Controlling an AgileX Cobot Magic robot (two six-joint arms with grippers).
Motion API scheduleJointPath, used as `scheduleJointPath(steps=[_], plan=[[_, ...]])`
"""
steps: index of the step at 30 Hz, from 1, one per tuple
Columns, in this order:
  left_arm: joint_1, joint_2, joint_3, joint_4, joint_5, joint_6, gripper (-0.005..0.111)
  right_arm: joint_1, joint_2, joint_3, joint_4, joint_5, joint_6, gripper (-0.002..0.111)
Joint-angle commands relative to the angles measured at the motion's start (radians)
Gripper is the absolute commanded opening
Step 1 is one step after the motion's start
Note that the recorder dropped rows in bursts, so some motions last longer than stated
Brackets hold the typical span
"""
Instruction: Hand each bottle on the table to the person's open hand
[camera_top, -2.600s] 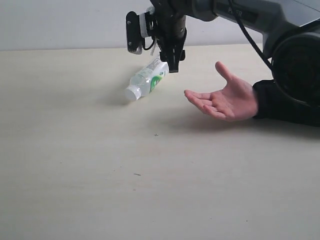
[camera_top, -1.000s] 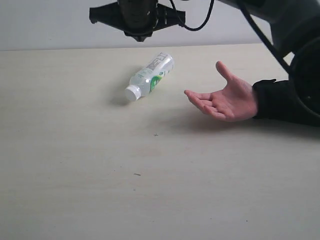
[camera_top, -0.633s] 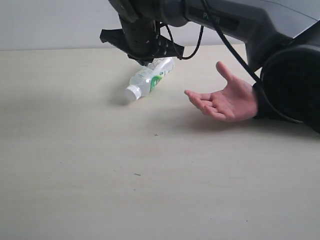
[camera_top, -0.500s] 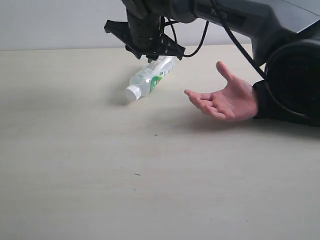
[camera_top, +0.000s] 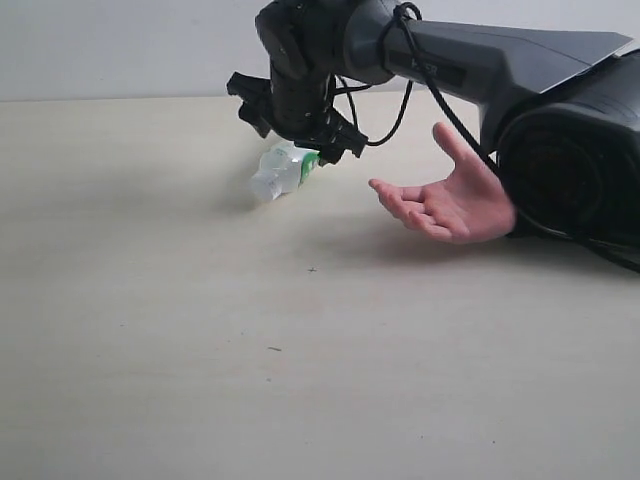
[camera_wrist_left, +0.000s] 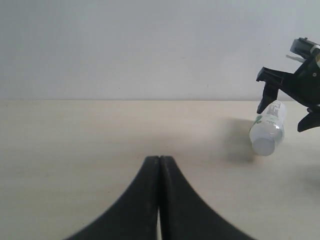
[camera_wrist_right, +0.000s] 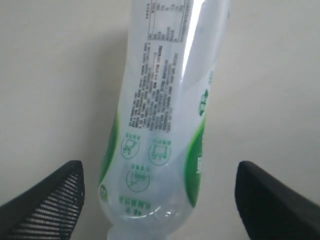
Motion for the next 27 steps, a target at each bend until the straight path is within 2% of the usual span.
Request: scheduleJointPath(steps=[1,13,27], plan=[[0.000,-0.006,0.003,0.003,-0.002,0.000,0.000,-0.019,0.011,-0.008,-0.035,-0.015,0.010,0.079],[0.000,-0.006,0.003,0.003,-0.002,0.000,0.000,-0.040,0.032,-0.008,-0.030,-0.136,0.016,0.079],[0.000,-0.006,0.003,0.003,-0.002,0.000,0.000,-0.047,0.086,-0.008,-0.067,-0.169,0.078,0.078]])
